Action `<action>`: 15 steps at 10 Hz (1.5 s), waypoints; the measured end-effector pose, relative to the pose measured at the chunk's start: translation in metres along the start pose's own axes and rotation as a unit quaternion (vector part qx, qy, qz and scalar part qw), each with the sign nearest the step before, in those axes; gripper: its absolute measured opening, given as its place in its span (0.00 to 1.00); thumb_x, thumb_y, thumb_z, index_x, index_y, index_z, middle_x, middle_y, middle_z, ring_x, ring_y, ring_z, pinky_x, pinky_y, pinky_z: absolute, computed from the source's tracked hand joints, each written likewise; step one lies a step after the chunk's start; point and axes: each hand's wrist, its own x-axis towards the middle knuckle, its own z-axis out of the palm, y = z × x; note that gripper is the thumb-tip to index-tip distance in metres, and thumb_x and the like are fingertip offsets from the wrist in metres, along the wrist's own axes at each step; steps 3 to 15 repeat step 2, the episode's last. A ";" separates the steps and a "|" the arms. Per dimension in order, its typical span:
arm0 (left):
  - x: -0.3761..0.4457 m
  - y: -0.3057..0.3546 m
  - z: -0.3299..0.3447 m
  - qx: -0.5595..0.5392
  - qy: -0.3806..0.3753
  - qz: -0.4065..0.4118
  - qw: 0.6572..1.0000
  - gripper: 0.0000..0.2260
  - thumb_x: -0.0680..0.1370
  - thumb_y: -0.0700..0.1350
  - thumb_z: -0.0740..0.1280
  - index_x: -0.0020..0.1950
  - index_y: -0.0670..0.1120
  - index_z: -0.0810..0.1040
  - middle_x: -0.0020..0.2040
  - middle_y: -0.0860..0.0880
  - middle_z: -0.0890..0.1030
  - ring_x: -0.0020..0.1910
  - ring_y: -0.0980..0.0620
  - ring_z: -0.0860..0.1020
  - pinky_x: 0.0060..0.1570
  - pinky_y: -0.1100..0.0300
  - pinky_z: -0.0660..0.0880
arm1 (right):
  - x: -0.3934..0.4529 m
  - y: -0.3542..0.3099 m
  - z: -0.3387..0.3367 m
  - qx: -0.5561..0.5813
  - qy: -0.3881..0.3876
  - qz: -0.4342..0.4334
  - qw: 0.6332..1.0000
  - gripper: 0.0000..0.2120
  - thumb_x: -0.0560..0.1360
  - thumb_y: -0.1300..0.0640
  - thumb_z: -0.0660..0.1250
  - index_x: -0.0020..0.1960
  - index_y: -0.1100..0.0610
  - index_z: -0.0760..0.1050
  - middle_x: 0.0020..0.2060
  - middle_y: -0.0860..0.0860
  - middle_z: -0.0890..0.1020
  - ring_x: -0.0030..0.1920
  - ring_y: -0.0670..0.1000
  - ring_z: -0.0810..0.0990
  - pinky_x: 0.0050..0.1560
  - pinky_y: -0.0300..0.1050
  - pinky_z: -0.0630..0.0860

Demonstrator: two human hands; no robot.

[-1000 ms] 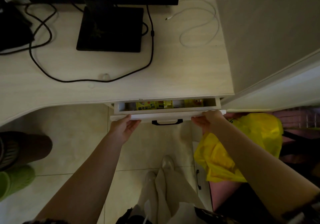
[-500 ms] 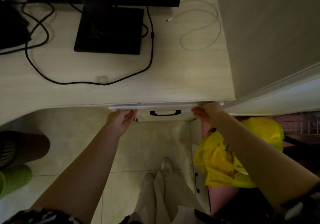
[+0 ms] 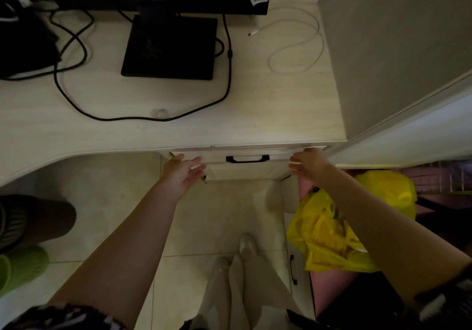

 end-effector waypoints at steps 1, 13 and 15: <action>-0.014 -0.005 -0.005 0.170 0.014 0.038 0.985 0.19 0.75 0.35 0.67 0.65 0.43 0.68 0.54 0.40 0.80 0.40 0.47 0.80 0.46 0.54 0.78 | -0.018 0.013 0.008 -0.088 0.001 -0.021 0.996 0.05 0.80 0.62 0.56 0.54 0.57 0.69 0.42 0.56 0.78 0.32 0.52 0.75 0.33 0.43 0.74; -0.029 -0.020 -0.013 0.371 0.029 0.114 0.921 0.15 0.74 0.37 0.66 0.61 0.40 0.73 0.48 0.42 0.81 0.37 0.48 0.79 0.41 0.55 0.76 | -0.032 0.037 0.009 -0.283 0.045 -0.101 0.953 0.22 0.77 0.59 0.61 0.70 0.59 0.64 0.58 0.61 0.75 0.50 0.58 0.77 0.51 0.53 0.78; -0.029 -0.020 -0.013 0.371 0.029 0.114 0.921 0.15 0.74 0.37 0.66 0.61 0.40 0.73 0.48 0.42 0.81 0.37 0.48 0.79 0.41 0.55 0.76 | -0.032 0.037 0.009 -0.283 0.045 -0.101 0.953 0.22 0.77 0.59 0.61 0.70 0.59 0.64 0.58 0.61 0.75 0.50 0.58 0.77 0.51 0.53 0.78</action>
